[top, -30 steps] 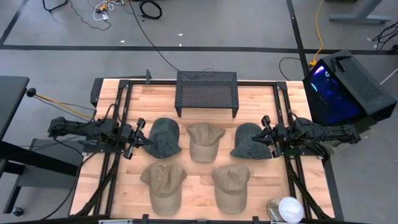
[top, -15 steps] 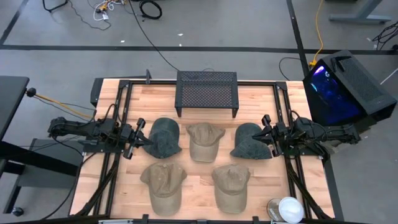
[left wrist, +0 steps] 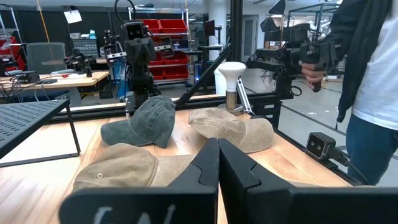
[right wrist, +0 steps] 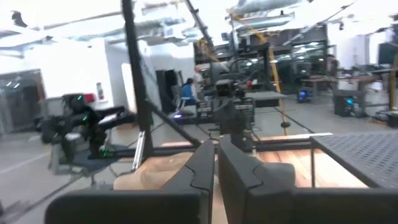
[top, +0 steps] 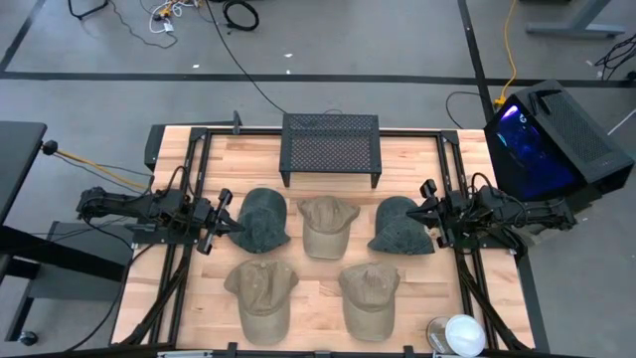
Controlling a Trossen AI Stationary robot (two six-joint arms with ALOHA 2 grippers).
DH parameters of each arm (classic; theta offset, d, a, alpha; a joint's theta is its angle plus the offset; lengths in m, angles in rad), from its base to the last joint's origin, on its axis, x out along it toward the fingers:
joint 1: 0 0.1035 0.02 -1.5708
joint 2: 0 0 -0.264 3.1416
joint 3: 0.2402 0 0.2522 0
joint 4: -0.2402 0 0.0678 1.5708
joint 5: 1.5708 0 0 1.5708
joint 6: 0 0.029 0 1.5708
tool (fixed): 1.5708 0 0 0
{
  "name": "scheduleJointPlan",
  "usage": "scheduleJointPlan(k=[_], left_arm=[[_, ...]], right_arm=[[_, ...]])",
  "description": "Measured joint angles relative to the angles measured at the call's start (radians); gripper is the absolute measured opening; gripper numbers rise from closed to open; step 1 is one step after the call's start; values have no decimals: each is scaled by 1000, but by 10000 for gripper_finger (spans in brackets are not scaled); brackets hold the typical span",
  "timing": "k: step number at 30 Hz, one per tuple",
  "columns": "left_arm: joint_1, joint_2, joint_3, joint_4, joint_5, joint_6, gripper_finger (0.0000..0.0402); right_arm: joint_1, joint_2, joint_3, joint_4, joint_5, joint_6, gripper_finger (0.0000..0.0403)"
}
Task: Pick & Place hat
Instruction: Put the right black cap on the shelf
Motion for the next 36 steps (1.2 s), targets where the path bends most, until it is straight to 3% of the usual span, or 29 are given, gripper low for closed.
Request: scheduleJointPlan(k=[6,15,36], left_arm=[[0,0,0,0,0,0,3],[0,0,0,0,0,0,3],[0,0,0,0,0,0,3]], right_arm=[[0,2,22,8,20,10,27],[0,93,191,-94,98,-35,27],[0,476,779,-441,98,-98,26]])
